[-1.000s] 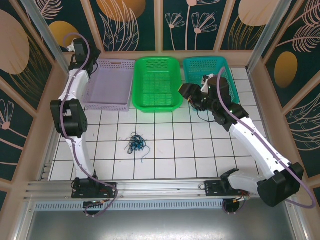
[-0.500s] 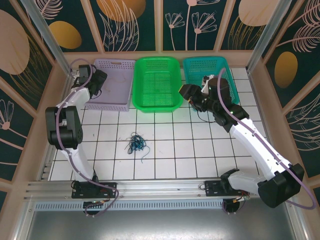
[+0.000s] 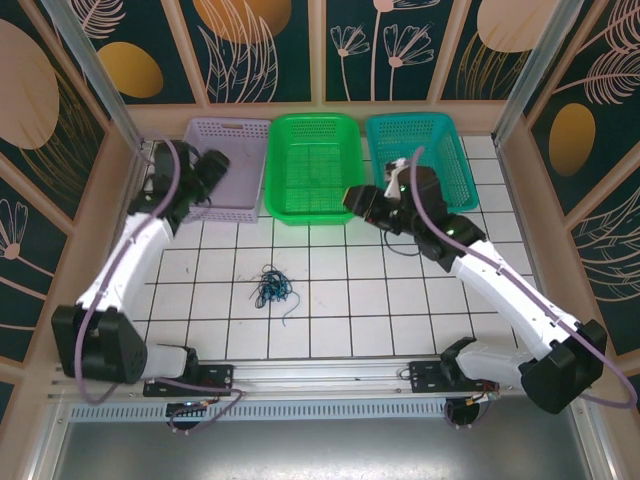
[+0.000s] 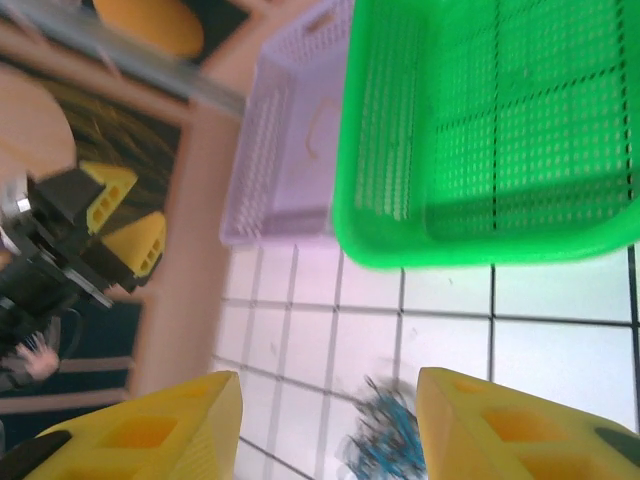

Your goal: Untangle the cables

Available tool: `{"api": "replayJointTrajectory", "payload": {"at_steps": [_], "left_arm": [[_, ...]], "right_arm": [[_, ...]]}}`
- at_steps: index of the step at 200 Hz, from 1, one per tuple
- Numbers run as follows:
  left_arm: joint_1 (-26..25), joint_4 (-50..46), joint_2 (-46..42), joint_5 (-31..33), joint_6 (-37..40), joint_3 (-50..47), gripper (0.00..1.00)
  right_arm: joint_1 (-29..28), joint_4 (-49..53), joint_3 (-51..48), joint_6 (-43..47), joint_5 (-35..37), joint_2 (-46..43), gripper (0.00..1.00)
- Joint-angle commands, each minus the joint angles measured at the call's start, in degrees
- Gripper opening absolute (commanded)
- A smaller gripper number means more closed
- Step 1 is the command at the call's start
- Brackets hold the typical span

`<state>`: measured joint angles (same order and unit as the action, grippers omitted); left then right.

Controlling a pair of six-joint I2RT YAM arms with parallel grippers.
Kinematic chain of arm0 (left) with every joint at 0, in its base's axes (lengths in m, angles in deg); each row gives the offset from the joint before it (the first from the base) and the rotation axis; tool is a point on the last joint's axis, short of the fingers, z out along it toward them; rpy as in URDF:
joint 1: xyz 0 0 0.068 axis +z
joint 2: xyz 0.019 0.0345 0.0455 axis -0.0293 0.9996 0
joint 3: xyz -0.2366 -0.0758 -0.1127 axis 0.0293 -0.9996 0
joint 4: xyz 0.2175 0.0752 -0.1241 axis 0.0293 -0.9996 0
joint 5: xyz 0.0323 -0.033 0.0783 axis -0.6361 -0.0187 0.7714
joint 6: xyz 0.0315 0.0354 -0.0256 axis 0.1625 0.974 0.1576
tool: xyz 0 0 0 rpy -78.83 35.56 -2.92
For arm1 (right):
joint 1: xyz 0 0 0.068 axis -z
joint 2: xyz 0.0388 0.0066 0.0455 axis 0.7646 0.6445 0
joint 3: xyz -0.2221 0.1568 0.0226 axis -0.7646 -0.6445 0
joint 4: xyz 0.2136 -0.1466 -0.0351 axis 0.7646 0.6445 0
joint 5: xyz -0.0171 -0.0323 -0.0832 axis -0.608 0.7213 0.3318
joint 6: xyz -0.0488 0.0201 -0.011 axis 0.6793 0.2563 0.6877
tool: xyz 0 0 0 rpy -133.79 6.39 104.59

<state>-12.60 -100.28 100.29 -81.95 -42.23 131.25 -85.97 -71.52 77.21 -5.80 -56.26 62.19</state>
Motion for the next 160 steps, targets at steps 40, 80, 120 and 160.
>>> {"api": "replayJointTrajectory", "payload": {"at_steps": [40,80,120,160], "left_arm": [[-14.57,-2.3,-14.56,-9.42,-11.31,-30.82,0.62],[-16.13,-0.47,-8.7,-10.17,-7.69,-31.37,0.55],[-16.66,0.82,-8.51,-10.24,-7.52,-34.7,0.38],[-16.76,3.34,-8.39,-11.35,-7.63,-36.36,0.22]], "right_arm": [[-15.41,-4.33,-8.77,4.88,-5.62,13.83,0.48],[-16.64,-13.13,-8.46,-12.66,-7.42,21.65,0.49],[-17.25,-21.03,-8.15,-28.84,-9.84,27.21,0.49],[-17.69,-25.65,-10.07,-39.41,-8.6,30.79,0.49]]}}
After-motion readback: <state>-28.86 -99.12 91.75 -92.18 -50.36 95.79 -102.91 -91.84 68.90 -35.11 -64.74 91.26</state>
